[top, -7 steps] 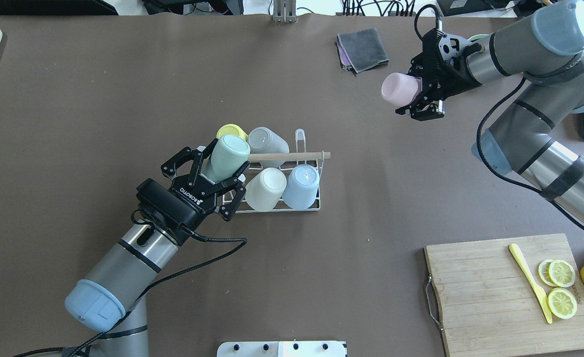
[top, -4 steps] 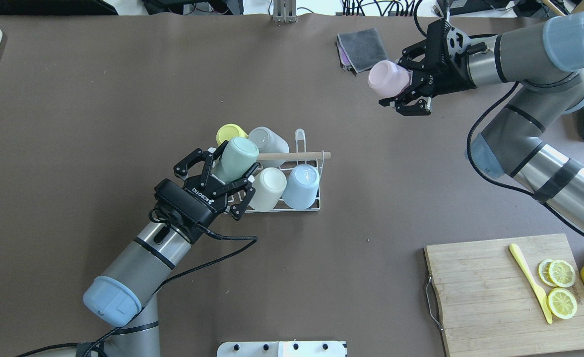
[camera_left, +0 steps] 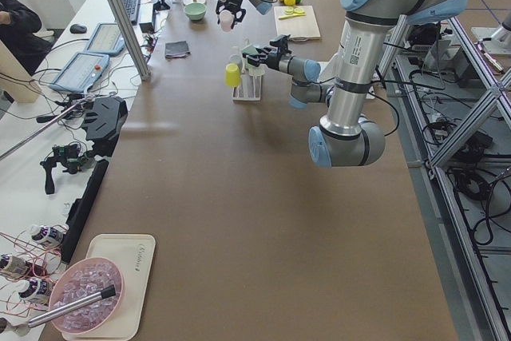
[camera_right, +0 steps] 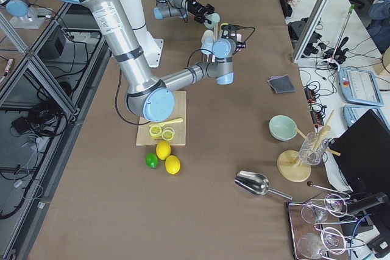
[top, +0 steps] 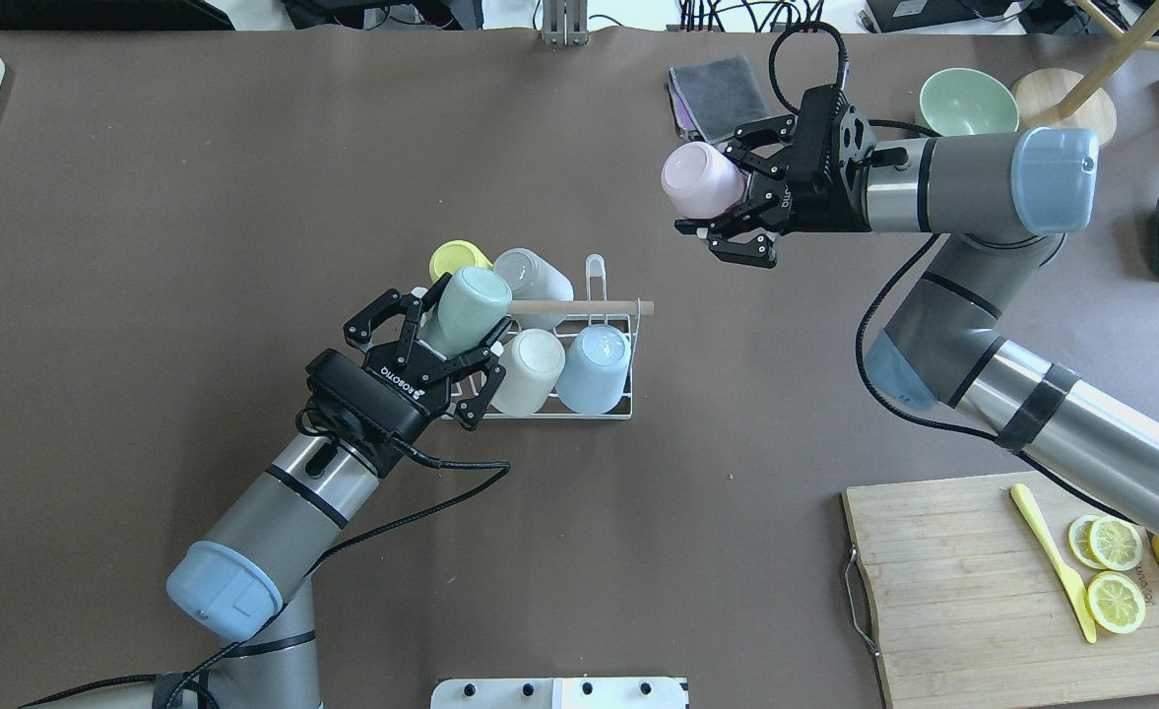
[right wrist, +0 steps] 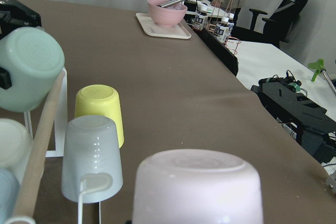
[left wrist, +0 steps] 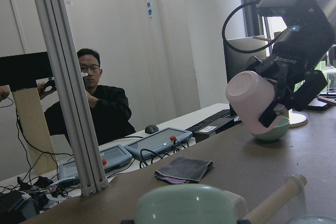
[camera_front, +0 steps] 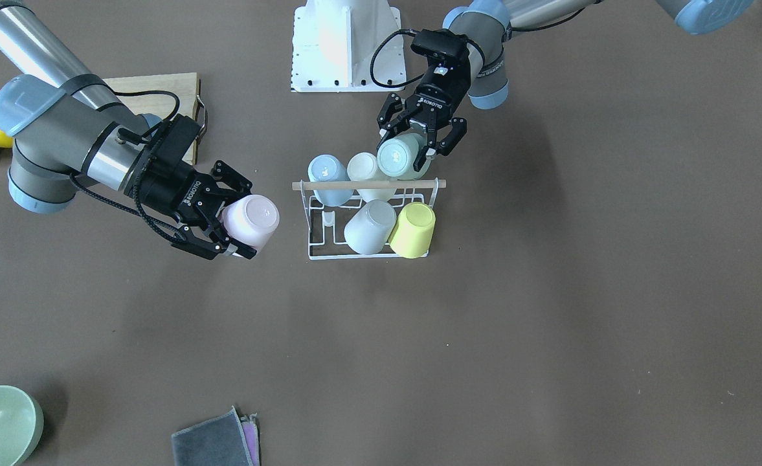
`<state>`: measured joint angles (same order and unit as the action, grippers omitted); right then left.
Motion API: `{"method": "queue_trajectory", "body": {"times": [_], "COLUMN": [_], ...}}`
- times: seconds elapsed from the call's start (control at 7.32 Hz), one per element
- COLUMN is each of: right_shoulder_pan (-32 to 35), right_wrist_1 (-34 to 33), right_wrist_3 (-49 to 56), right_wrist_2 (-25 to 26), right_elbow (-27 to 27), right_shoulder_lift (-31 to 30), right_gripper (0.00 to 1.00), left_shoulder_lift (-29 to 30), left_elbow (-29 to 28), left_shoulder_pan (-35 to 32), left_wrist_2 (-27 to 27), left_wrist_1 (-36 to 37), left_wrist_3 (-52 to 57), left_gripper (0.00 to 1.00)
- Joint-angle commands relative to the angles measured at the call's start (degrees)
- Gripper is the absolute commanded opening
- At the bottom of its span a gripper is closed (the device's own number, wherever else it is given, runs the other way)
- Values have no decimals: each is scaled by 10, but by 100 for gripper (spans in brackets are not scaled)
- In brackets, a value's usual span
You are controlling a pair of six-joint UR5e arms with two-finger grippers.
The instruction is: Place cup on cup holder
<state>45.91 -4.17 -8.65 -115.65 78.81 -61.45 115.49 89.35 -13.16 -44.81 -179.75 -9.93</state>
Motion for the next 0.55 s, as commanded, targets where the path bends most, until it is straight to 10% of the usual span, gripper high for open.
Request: {"method": "queue_trajectory", "body": {"times": [0.0, 0.41], "right_shoulder_pan": [-10, -20], "right_wrist_1": [84, 178], "right_wrist_3": [-83, -188], "right_wrist_2": [42, 116], "right_elbow": [-19, -56], "right_shoulder_lift": [11, 31], "right_gripper": [0, 0], "left_shoulder_lift": [-4, -7], "left_elbow": [-1, -2], "left_shoulder_pan": [0, 4], "left_wrist_2": [2, 2], "left_wrist_1": [-2, -7], "left_wrist_3": [0, -1], "left_gripper": [0, 0]}}
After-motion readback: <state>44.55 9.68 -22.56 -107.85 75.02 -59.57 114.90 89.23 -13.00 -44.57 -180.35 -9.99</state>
